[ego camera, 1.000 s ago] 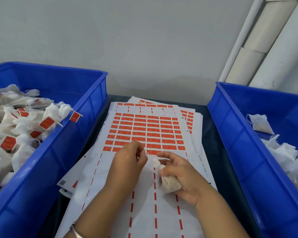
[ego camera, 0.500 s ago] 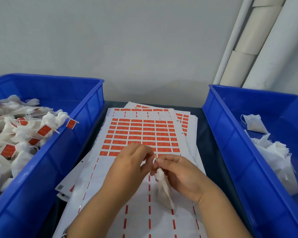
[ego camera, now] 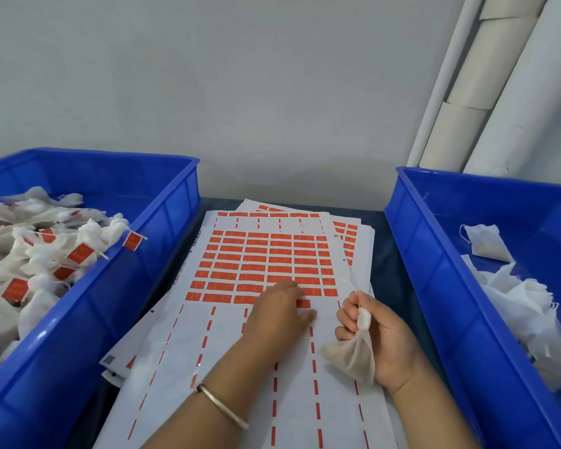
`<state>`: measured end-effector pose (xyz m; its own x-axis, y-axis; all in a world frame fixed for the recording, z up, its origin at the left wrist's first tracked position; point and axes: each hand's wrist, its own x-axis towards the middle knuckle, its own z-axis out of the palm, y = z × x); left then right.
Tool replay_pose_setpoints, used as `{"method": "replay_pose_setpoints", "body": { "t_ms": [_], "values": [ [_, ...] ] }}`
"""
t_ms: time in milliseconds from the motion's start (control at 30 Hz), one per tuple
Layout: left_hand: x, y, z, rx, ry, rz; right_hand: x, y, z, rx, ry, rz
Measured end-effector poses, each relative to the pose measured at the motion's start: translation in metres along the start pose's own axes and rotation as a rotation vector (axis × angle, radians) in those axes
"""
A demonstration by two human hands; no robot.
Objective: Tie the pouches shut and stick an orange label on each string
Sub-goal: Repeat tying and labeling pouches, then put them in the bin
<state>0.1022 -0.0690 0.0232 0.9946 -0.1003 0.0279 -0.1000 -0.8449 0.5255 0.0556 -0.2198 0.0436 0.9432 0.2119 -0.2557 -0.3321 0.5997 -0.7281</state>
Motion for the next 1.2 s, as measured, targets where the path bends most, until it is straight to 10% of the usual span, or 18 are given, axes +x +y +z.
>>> {"method": "replay_pose_setpoints", "body": {
  "t_ms": [733,1200],
  "values": [
    [-0.003,-0.014,0.004,0.269,-0.035,0.238,0.008,0.013,-0.003,-0.039,0.049,0.044],
    [-0.008,-0.010,0.009,0.074,0.148,0.069,0.011,0.013,-0.005,-0.126,0.009,0.036]
  ]
}}
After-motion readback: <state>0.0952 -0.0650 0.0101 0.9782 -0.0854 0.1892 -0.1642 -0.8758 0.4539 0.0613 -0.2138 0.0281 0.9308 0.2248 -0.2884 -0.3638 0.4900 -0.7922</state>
